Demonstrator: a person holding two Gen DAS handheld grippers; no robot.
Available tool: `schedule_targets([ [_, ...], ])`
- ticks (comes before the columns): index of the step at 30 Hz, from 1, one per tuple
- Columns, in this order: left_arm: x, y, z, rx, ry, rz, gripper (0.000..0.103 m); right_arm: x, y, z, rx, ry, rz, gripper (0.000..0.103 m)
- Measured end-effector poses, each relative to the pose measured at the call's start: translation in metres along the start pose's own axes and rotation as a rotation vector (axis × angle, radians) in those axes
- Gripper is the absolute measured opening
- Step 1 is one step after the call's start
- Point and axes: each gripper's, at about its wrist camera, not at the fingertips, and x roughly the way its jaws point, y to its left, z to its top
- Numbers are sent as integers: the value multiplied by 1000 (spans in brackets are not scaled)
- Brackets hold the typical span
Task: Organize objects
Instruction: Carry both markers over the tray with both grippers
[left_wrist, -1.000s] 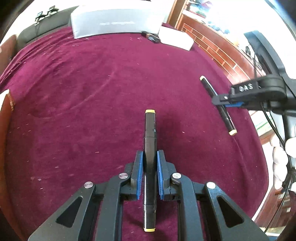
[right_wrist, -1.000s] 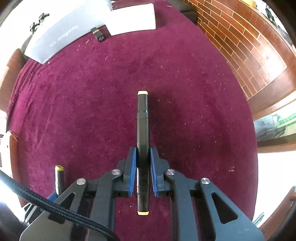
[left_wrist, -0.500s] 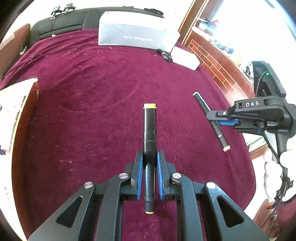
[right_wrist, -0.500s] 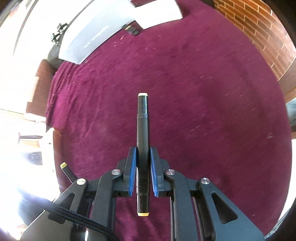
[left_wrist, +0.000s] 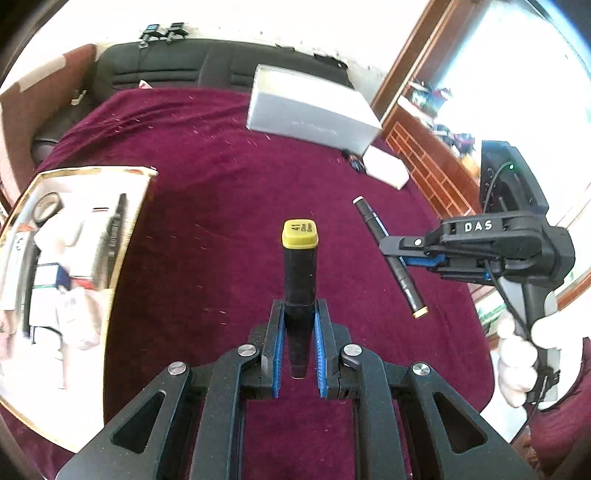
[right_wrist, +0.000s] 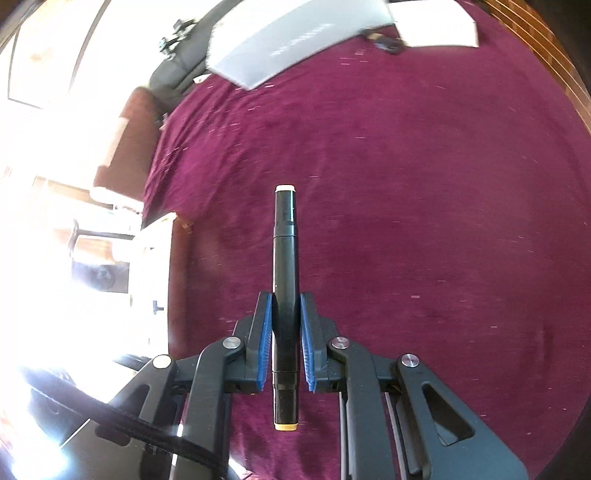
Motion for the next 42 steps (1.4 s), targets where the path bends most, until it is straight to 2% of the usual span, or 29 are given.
schedule_targets([
  [9,-54,60,-4,-103,-75,8,12,21,74,-14,-121,34,54,13],
  [15,-88,108,-14,-181,-105,62,12,58,133,-32,-203,109,114,13],
  [20,-117,148,-25,-220,-127,117,12,83,162,-42,-240,154,134,13],
  [26,-147,191,-40,-245,-115,161,12,122,196,-55,-288,233,155,13],
  [32,-142,228,-43,-265,-55,177,12,163,223,-73,-326,315,142,13],
  [38,-111,249,-37,-270,17,154,12,196,227,-87,-326,370,95,13],
  [42,-86,254,-31,-250,68,149,12,203,224,-92,-330,369,46,13],
])
